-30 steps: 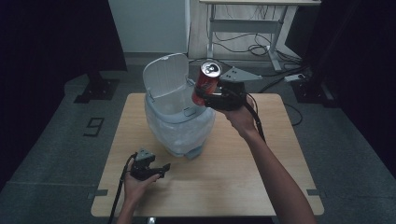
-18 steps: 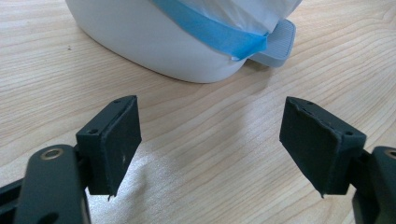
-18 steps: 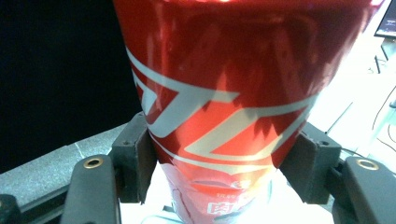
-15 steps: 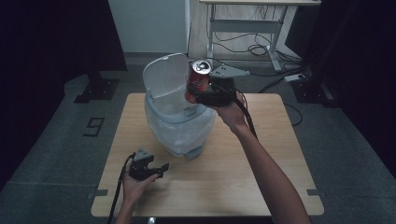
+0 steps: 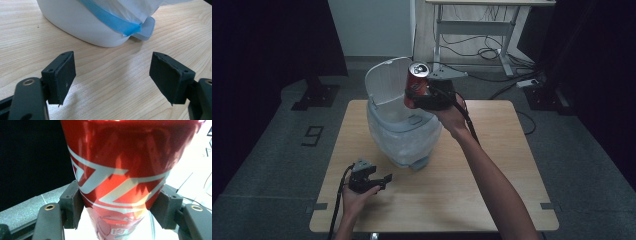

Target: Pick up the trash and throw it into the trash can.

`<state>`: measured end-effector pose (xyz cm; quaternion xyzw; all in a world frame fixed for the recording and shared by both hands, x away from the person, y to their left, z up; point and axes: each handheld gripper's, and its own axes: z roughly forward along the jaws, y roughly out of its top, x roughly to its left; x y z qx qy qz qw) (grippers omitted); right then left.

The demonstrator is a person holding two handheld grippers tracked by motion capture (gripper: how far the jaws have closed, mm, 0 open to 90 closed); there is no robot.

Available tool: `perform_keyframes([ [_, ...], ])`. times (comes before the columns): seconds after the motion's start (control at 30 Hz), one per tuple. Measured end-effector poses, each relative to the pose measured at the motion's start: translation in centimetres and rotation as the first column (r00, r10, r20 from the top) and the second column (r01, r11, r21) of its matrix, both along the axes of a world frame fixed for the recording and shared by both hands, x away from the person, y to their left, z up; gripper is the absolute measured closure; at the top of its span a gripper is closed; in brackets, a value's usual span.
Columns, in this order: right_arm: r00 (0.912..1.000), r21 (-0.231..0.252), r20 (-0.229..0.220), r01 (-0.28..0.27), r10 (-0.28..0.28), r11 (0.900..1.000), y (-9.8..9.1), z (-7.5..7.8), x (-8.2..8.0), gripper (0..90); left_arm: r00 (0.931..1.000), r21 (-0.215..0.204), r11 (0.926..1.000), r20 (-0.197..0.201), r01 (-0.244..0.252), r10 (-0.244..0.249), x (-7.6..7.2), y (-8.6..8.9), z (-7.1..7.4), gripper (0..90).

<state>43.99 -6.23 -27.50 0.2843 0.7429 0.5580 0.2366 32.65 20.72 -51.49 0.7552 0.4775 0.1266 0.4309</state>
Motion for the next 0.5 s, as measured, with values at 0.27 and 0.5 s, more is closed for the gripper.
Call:
perform_keyframes([
  [0.27,1.0,0.002,-0.008,-0.005,0.005,1.0,0.8,-0.2,0.9,34.0,1.0,-0.004,1.0,-0.007,0.006,-0.006,0.1,-0.1,-0.1,20.9],
  [0.5,0.9998,-0.007,-0.018,-0.004,0.004,1.0,1.8,-0.6,1.9,33.9,0.9999,-0.008,0.9999,-0.01,0.006,-0.006,0.1,0.0,-0.1,20.9],
])
